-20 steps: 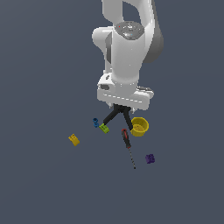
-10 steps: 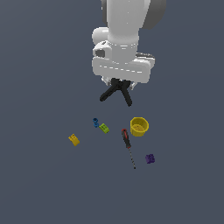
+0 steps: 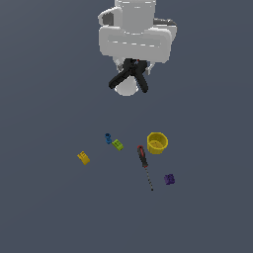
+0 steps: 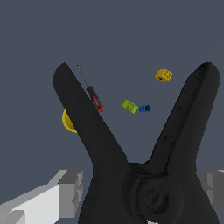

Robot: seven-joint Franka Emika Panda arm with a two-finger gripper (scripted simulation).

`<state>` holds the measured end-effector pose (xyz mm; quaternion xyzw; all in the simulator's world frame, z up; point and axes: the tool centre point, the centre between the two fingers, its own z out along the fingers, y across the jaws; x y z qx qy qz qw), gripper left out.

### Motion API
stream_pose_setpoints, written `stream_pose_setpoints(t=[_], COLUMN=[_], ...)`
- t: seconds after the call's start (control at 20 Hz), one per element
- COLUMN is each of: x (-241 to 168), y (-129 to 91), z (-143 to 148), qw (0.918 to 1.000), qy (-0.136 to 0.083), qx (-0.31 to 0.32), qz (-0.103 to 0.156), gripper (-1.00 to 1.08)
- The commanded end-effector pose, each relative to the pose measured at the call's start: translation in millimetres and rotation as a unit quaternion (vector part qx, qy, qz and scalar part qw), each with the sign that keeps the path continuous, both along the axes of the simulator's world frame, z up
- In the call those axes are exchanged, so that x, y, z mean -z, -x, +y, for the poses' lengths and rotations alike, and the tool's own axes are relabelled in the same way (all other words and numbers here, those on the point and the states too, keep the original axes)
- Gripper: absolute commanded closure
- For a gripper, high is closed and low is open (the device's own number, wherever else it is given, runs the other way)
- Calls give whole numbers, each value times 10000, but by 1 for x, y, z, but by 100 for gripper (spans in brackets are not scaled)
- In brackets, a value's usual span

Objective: Pick up a designated object from a clutter of objects.

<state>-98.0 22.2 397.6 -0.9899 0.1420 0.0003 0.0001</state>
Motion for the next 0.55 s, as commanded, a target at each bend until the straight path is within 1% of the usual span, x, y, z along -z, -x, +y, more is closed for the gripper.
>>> stream_pose_setpoints(t=[0.0, 0.25, 0.5], x=[-14, -32, -37], y=[7, 15, 17], z=[-2, -3, -4], qw=[10000, 10000, 10000], qy=[0, 0, 0], qx=[-1, -1, -1], qz=[-3, -3, -3], gripper=[108, 108, 108])
